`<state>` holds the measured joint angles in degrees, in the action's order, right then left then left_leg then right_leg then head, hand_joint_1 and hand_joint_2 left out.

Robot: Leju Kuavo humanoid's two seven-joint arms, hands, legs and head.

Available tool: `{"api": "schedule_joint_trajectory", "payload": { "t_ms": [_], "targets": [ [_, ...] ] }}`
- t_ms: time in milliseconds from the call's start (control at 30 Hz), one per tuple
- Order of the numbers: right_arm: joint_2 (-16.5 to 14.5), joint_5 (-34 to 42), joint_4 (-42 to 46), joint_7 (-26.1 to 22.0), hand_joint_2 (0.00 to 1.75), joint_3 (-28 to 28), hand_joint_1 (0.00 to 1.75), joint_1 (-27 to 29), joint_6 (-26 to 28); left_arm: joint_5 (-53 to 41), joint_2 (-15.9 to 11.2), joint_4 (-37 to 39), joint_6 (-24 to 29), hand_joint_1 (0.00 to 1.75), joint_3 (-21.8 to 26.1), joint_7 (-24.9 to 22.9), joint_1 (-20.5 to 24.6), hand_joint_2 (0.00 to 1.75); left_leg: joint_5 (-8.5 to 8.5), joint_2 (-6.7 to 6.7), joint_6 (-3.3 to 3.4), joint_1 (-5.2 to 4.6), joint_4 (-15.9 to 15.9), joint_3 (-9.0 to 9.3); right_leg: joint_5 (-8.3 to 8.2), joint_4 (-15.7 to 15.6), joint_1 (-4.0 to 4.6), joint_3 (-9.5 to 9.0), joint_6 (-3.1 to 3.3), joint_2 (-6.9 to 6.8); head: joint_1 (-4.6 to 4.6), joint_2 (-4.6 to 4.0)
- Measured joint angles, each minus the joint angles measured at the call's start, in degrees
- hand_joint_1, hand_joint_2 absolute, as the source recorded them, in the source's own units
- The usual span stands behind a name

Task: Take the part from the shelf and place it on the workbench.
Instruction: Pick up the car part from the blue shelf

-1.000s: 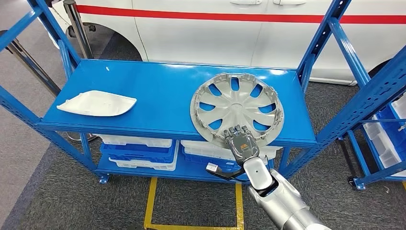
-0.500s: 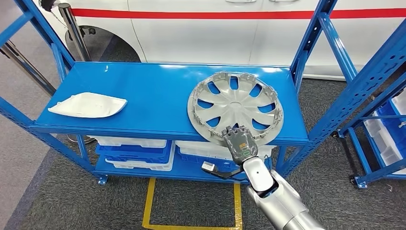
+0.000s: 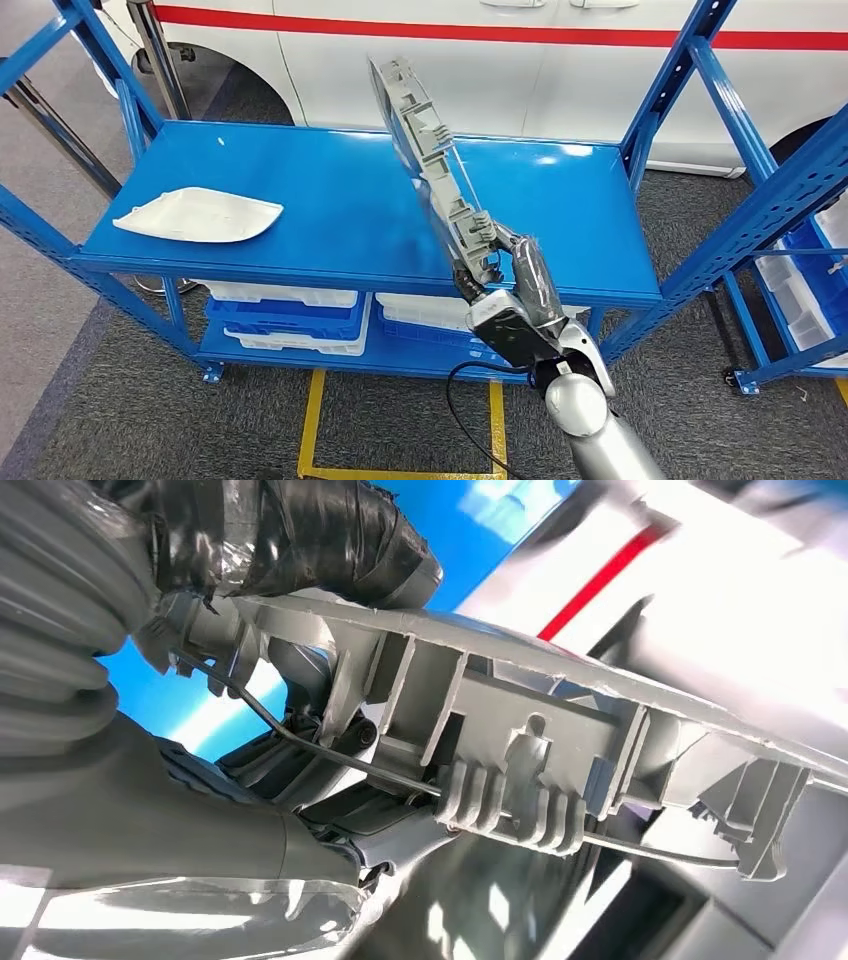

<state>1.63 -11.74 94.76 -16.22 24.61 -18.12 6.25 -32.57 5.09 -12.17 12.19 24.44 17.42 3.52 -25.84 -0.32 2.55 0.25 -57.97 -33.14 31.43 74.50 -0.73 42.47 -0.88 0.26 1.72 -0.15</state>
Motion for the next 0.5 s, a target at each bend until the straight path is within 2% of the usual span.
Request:
{"api": "schedule_joint_trajectory", "payload": {
  "t_ms": [67,133,167,233,300,333,400,433,467,500],
  "targets": [
    [0.2,8.0,2.7,-0.9,1.75,-1.0,1.75,1.3,-4.0,0.0,0.0,0.0,-0.3,0.00,0.3,0.8,0.0,1.75,-0.35,-0.05,-0.19,-0.01,-0.3,0.04,-3.65,-6.8,0.03,-3.29,0.32,-0.04,0.01,0.00],
    [0.3,14.7,4.6,-1.5,1.75,-2.0,1.75,2.2,-7.3,-0.3,0.1,0.0,-0.4,0.00,0.5,1.4,0.0,1.75,-0.73,-0.12,-0.65,-0.22,-0.8,-0.12,-5.51,-12.9,0.25,-6.25,0.72,-0.07,-0.02,0.00],
    [0.3,17.4,5.4,-1.7,1.75,-2.4,1.75,2.6,-8.7,-0.5,0.1,0.0,-0.4,0.00,0.5,1.6,0.0,1.75,-0.82,-0.13,-0.89,-0.31,-1.0,-0.21,-5.52,-14.0,0.38,-6.78,0.90,-0.03,-0.03,0.00],
    [0.3,22.4,6.5,-2.0,1.75,-3.3,1.75,3.5,-11.3,-1.1,0.1,0.0,-0.3,0.00,0.6,2.0,0.0,1.75,-0.91,-0.14,-1.41,-0.32,-0.9,-0.22,-5.56,-14.4,0.41,-6.98,1.30,0.06,-0.04,0.00],
    [0.4,26.7,7.5,-2.2,1.75,-4.0,1.75,4.6,-13.9,-2.3,0.1,0.0,0.0,0.00,0.7,2.3,0.0,1.75,-2.07,-0.10,-1.97,-0.18,-2.2,-0.65,-5.75,-14.9,0.21,-7.31,1.88,0.00,-0.05,0.00],
    [0.4,28.0,7.9,-2.3,1.75,-4.3,1.75,5.1,-14.7,-2.9,0.1,0.0,0.2,0.00,0.6,2.4,0.0,1.75,-3.43,-0.07,-2.24,-0.09,-4.3,-1.54,-5.83,-15.1,0.08,-7.47,2.16,-0.06,-0.07,0.00],
    [0.4,29.3,8.4,-2.4,1.75,-4.7,1.75,5.8,-15.7,-3.9,0.1,0.0,0.5,0.00,0.5,2.4,0.0,1.75,-6.90,-0.02,-2.69,0.13,-11.2,-4.67,-5.81,-15.2,0.08,-7.55,2.46,-0.15,-0.10,0.00],
    [0.4,29.5,8.5,-2.5,1.75,-4.8,1.75,6.2,-16.0,-4.2,0.1,0.0,0.6,0.00,0.4,2.5,0.0,1.75,-8.03,-0.02,-2.88,0.25,-14.5,-6.25,-5.78,-15.2,0.09,-7.55,2.51,-0.16,-0.10,0.00],
    [0.4,29.6,8.6,-2.5,1.75,-4.8,1.75,6.6,-16.1,-4.3,0.1,0.0,0.8,0.00,0.3,2.5,0.0,1.75,-8.14,-0.01,-3.01,0.35,-16.2,-7.14,-5.77,-15.1,0.10,-7.57,2.52,-0.15,-0.10,0.00],
    [0.4,29.6,8.6,-2.5,1.75,-4.9,1.75,6.9,-16.2,-4.1,0.1,0.0,1.0,0.00,0.3,2.7,0.0,1.75,-7.18,-0.01,-3.08,0.43,-15.8,-7.07,-5.75,-15.1,0.09,-7.58,2.50,-0.12,-0.10,0.00]
  ]
}}
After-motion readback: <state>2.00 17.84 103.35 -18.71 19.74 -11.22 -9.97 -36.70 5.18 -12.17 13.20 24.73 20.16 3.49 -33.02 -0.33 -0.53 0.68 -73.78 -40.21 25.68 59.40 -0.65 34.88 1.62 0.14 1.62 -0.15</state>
